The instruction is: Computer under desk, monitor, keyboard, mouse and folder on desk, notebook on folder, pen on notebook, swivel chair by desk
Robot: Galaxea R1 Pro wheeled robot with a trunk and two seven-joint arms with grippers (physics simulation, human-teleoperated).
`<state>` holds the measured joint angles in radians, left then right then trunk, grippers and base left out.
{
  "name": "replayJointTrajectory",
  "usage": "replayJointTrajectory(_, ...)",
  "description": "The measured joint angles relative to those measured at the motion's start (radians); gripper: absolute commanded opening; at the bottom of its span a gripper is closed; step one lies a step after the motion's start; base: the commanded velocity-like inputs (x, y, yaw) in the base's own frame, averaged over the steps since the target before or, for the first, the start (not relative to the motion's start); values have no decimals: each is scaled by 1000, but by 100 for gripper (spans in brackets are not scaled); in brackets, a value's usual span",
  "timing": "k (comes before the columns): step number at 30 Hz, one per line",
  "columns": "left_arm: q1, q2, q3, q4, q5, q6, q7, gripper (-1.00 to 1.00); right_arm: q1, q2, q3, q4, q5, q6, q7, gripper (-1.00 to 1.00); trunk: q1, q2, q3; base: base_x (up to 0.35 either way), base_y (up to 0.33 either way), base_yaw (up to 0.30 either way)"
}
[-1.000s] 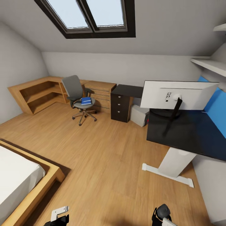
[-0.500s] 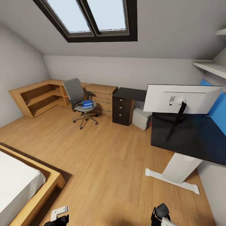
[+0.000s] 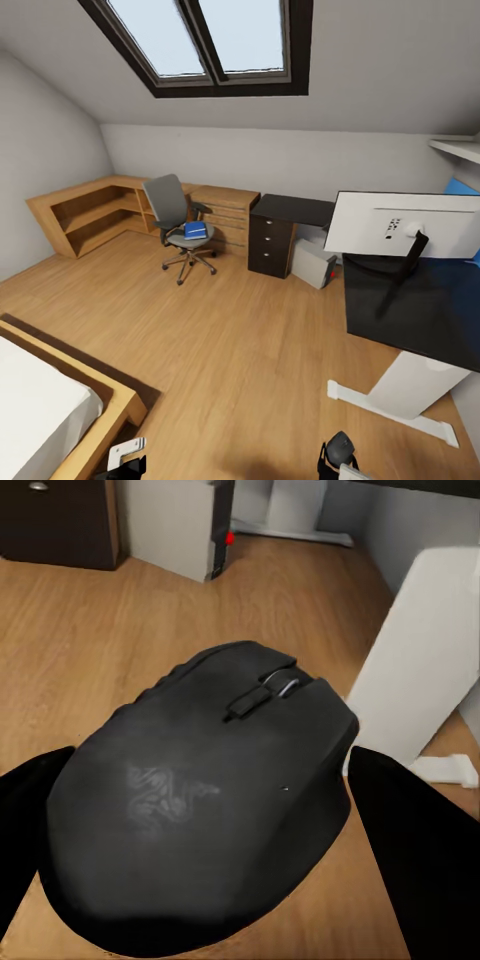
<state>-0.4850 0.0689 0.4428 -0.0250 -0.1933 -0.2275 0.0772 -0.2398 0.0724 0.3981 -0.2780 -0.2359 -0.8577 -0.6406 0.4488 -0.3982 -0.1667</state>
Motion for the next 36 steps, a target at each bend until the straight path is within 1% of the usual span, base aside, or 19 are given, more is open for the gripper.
replayJointTrajectory(4,0,0,0,0,0,0,-1,100,0,0,0,1,5,-3,0,-100,0,0,6,275,63,75)
replayJointTrajectory(9,0,0,0,0,0,0,-1,100,0,-3,0,1,6,-3,0,-100,0,0,14,74,13,17)
replayJointTrajectory(12,0,0,1,0,0,0,-1,100,0,-4,-1,2,6,-3,0,-100,0,0,19,234,1,1)
replayJointTrajectory(36,0,0,0,0,0,0,0,100,0,-5,-2,3,6,-9,0,-100,0,0,57,320,0,0)
